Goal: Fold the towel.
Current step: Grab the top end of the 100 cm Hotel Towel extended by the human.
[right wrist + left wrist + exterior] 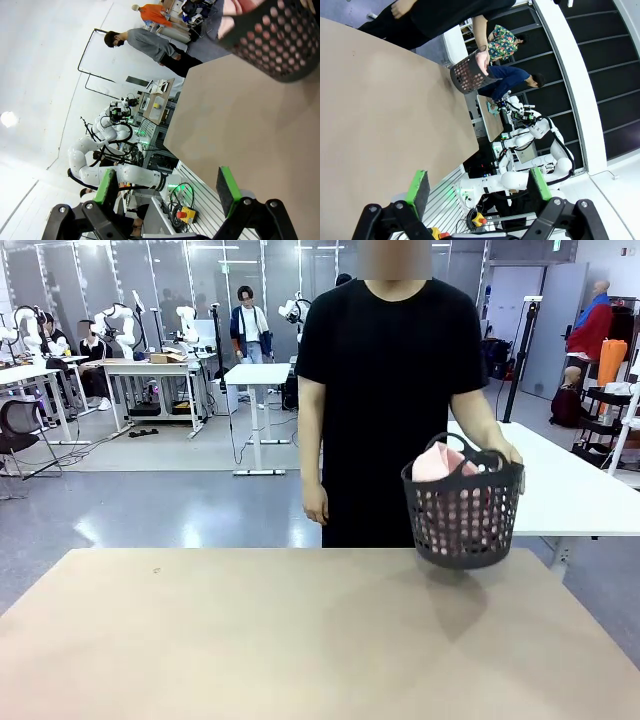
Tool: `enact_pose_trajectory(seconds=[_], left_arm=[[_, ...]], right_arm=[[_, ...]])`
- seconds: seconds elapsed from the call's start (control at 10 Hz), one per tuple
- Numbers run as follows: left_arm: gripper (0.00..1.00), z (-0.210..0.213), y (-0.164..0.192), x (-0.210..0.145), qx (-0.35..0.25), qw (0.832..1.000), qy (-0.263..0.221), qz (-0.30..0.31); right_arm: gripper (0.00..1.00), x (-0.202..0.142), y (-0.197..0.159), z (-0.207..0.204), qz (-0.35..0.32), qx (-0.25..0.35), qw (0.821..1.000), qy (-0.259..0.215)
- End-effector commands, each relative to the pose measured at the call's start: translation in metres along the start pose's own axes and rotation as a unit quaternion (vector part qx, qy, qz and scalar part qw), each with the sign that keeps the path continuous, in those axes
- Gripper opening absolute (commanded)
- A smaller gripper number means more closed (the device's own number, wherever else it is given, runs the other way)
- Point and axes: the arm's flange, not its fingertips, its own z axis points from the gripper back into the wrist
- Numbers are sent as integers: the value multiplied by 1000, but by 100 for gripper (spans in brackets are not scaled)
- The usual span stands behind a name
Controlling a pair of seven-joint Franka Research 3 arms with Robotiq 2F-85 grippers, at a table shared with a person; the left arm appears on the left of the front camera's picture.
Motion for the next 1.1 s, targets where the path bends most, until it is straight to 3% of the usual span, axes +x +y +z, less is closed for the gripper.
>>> enact_pose_trajectory(seconds=[0.0, 1.0], left_arm=[[100, 2, 0, 1, -10, 1000, 0, -11], [100, 2, 0, 1, -10, 1000, 0, -11]], right_arm=[[100, 2, 3, 0, 9, 5, 1000, -3], [100, 2, 3, 0, 9, 5, 1000, -3]])
